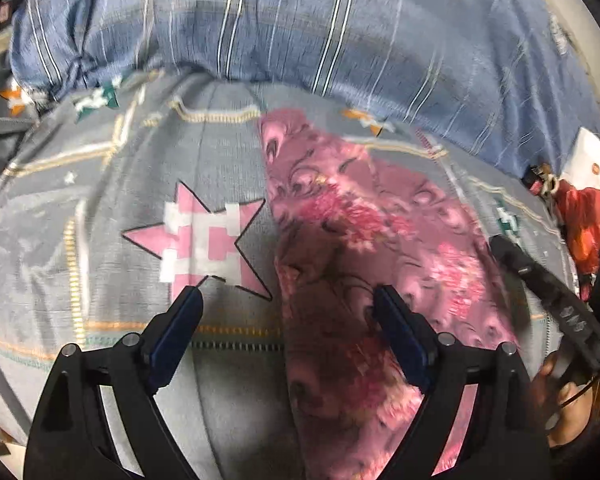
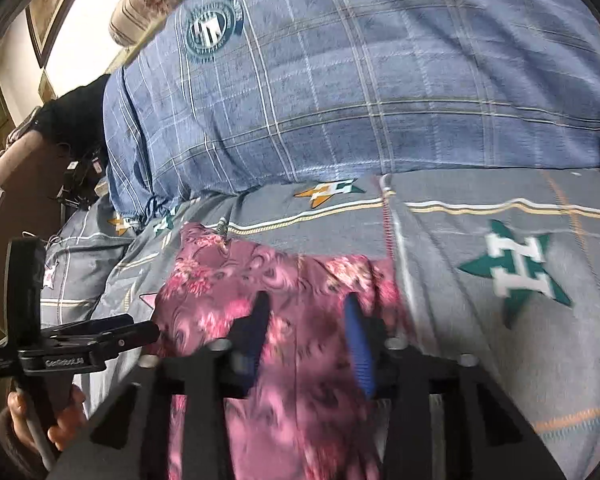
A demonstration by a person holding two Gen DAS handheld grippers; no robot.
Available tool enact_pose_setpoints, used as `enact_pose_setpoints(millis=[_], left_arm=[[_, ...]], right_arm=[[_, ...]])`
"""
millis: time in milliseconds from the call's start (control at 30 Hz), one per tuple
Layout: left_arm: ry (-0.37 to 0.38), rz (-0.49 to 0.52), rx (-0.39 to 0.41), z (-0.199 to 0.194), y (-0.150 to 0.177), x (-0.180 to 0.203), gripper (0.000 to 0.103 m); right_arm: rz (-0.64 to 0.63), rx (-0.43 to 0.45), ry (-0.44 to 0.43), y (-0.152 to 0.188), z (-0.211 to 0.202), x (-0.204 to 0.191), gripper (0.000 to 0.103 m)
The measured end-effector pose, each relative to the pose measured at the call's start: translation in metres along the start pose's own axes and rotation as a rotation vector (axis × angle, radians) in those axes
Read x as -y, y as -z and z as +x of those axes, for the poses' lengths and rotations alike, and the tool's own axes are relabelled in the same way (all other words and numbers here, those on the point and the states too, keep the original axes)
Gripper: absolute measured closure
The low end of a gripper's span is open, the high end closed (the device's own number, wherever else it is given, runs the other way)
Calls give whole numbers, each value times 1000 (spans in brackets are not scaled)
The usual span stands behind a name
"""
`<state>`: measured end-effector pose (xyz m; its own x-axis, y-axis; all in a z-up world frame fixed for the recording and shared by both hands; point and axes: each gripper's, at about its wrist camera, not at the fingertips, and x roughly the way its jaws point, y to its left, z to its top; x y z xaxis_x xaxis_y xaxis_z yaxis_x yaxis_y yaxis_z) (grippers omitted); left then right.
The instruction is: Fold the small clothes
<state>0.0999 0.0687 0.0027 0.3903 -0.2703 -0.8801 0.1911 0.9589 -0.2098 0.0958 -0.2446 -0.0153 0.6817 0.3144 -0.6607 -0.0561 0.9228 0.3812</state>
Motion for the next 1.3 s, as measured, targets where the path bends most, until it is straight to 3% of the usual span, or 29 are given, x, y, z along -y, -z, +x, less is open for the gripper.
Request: enact_pose_setpoints(millis=[67, 167, 200, 300, 333, 400, 433, 500, 633, 700, 800, 867, 1000, 1067, 1100, 1200, 1300], left_arm=[[-1, -17, -43, 15, 0, -1, 13], [33, -24, -53, 4, -2, -8, 13], [26, -11, -46, -4, -1, -9, 13], [23, 48, -11, -24, 13, -11, 13], [25, 60, -8, -27, 23, -10, 13], [26, 82, -32, -17, 35, -6, 12], [12, 109, -55, -6, 44, 0, 12], [4, 97, -24, -7, 47, 0, 12], [1, 160, -8, -33, 53, 4, 12], [-20, 211, 10, -37, 64, 10, 10], [-42, 231, 1, -22, 77, 14, 5], [-34, 192, -4, -22, 78, 10, 2], [-32, 196, -1, -33, 72, 1, 3], [-40, 193, 11, -35, 74, -4, 2], [-30, 180, 7, -33, 74, -6, 2], [-10, 161, -14, -27, 82, -6, 1], [-6, 177, -17, -27, 87, -3, 1]], right_arm=[[-6, -108, 28, 3, 34, 0, 72], [-81, -109, 57, 4, 42, -7, 72], [-82, -122, 60, 2, 37, -9, 71], [-54, -103, -51, 8, -1, -7, 68], [-53, -101, -60, 13, -10, -8, 63], [-60, -107, -64, 31, -23, -6, 63], [-83, -134, -47, 40, -23, -8, 64], [-174, -180, 61, 61, -14, -10, 58], [-62, -154, 23, 60, -40, -1, 59], [-87, -144, 12, 65, -53, -1, 57], [-154, -222, 92, 83, -45, 0, 56], [-115, -261, 85, 95, -36, 13, 48], [-77, -239, 126, 85, -45, 17, 36], [-120, -232, 205, 81, -48, 17, 14], [-133, -249, 257, 81, -46, 19, 10], [-154, -317, 313, 88, -34, 23, 10], [-119, -312, 320, 85, -35, 26, 9]])
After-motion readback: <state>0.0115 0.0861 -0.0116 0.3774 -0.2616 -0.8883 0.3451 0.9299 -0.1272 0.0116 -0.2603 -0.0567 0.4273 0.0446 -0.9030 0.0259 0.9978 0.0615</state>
